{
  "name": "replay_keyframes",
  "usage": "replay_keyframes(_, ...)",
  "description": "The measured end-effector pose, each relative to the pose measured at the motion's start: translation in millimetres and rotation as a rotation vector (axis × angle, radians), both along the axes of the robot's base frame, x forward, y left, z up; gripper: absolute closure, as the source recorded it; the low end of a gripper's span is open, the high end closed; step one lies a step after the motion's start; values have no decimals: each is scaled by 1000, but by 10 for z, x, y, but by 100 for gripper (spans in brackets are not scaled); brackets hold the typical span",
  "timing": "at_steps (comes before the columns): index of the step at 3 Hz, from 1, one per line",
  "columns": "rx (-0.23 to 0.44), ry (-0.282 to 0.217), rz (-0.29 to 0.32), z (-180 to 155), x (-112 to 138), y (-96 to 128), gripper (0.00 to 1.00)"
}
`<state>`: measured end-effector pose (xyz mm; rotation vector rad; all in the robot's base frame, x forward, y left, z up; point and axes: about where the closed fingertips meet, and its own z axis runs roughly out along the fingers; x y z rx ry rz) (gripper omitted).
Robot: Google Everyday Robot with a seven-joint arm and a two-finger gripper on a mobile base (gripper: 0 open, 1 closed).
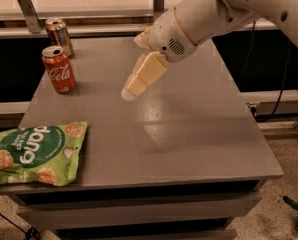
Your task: Knock coke can over
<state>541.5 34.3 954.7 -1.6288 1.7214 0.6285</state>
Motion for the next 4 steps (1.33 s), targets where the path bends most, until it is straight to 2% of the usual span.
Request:
replay_keyframes(1, 44, -62, 43, -48, 348, 207, 0)
replay_keyframes(2, 89, -134, 99, -96, 741, 512, 0)
replay_keyframes(3, 156, -144, 134, -190, 998, 798, 0)
replay_keyframes(4, 275, -103, 72, -299, 1076, 1136, 0)
